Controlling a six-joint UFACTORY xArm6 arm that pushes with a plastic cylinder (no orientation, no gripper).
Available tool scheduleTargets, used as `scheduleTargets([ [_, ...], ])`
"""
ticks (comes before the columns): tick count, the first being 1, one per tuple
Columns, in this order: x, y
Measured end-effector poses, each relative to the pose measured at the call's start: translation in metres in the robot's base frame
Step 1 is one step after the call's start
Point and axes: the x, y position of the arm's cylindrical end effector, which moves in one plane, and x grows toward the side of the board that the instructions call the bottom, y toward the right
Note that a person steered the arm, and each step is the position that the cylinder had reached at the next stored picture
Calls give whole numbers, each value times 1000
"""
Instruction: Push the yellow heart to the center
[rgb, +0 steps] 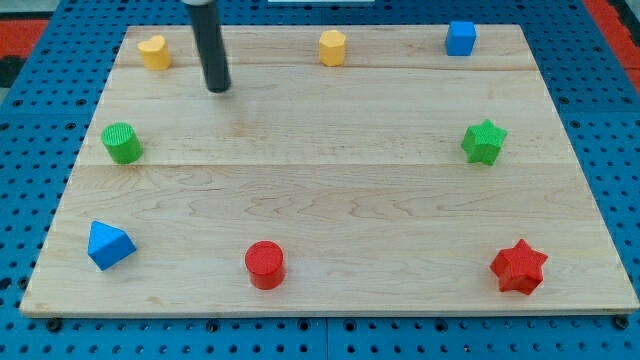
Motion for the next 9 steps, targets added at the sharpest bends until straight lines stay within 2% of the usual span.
scheduleTargets([
  [1,-100,24],
  [2,-110,-18],
  [3,-101,-108],
  [4,-69,-94],
  [5,-37,35],
  [6,-15,67],
  [7,-97,52],
  [8,-111,-4],
  [9,-91,-28],
])
